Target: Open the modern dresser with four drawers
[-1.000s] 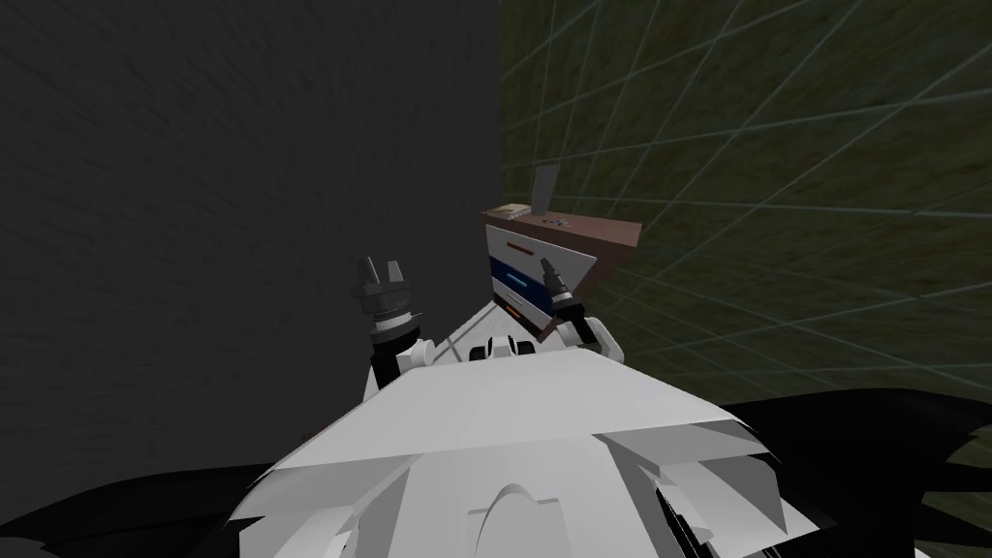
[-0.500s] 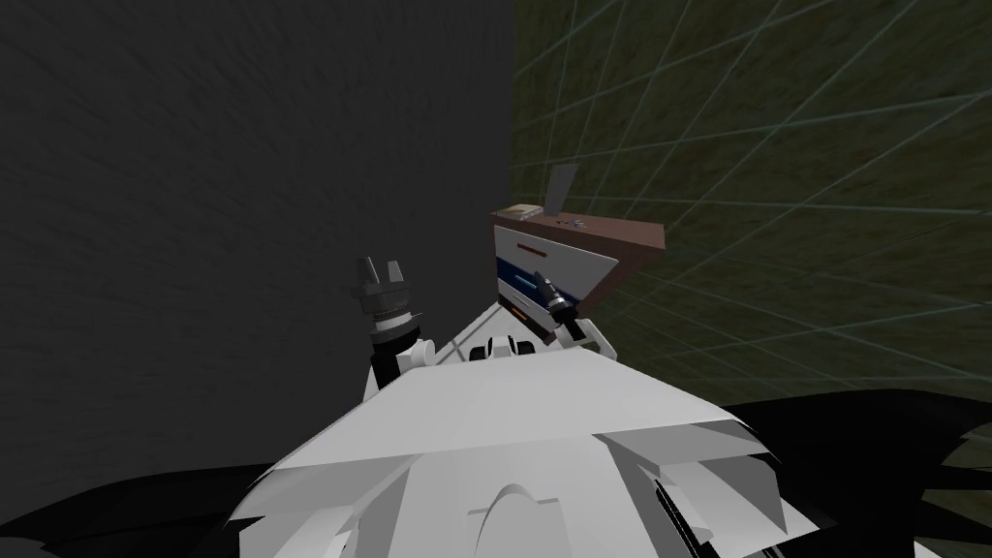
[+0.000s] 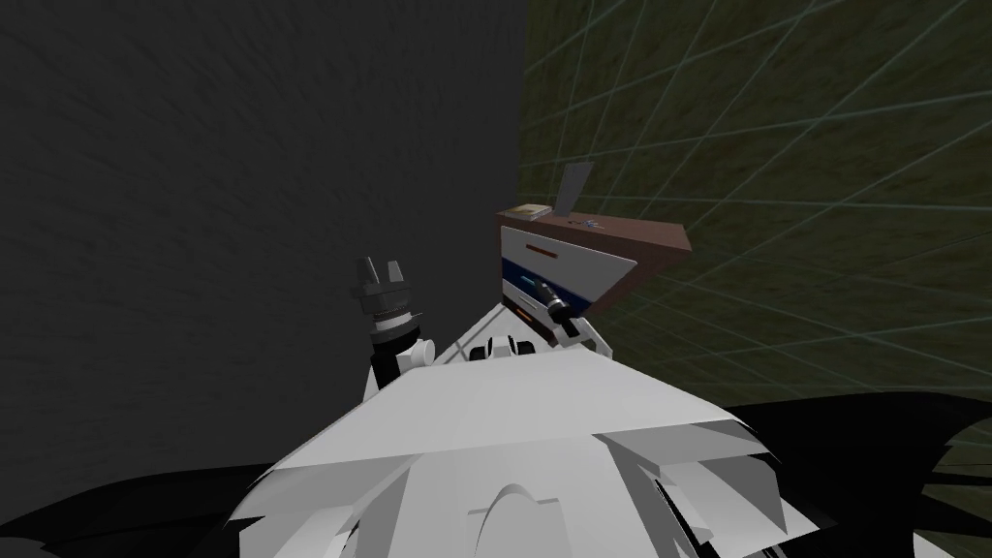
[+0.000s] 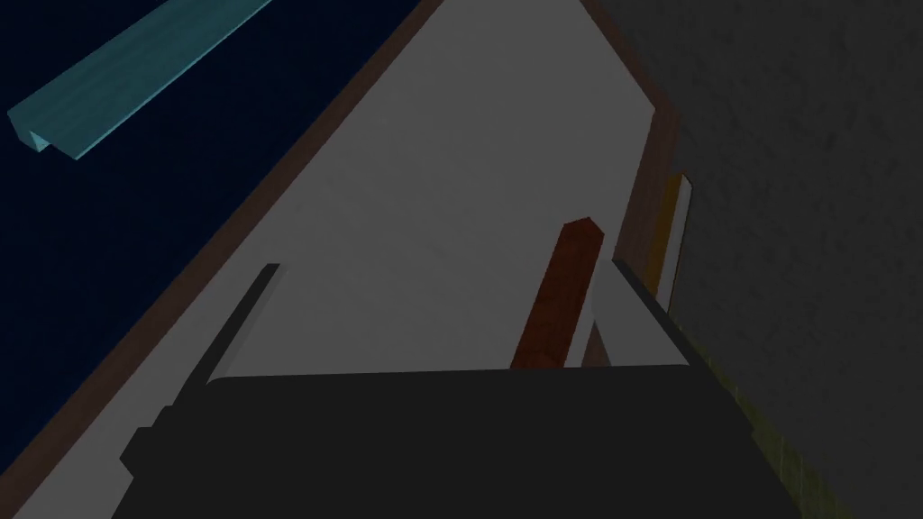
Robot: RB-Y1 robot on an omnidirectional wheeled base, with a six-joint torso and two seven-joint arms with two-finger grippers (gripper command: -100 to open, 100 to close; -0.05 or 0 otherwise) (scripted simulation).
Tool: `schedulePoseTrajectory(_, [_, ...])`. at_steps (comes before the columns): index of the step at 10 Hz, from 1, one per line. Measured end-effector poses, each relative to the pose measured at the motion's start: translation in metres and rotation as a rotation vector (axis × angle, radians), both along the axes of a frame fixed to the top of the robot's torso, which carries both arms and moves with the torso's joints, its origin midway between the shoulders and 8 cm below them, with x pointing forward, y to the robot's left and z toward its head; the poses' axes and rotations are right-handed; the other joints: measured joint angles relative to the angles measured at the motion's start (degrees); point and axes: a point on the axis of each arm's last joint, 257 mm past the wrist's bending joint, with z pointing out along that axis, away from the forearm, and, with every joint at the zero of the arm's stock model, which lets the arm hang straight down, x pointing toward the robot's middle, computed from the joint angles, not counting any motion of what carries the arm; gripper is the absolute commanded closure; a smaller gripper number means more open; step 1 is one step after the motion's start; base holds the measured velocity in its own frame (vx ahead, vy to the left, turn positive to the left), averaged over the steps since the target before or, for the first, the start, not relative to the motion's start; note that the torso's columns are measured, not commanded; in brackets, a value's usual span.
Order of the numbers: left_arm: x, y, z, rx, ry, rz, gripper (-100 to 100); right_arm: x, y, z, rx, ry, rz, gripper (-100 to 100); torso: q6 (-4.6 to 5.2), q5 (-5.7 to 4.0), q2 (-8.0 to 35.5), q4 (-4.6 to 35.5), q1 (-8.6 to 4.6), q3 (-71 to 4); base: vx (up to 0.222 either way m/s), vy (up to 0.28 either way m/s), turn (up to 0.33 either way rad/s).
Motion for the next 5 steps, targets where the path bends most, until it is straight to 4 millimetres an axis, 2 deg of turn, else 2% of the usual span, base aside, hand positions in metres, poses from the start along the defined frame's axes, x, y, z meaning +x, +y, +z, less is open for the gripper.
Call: schedulePoseTrajectory(5, [0.0, 0.0, 0.0, 0.0, 0.0, 0.0, 0, -0.001, -0.027, -0.064, -0.208, 0.155, -0.054, -100, 0.0, -0.02, 0.02, 0.01, 0.0, 0.03, 0.048, 0.106, 0.004])
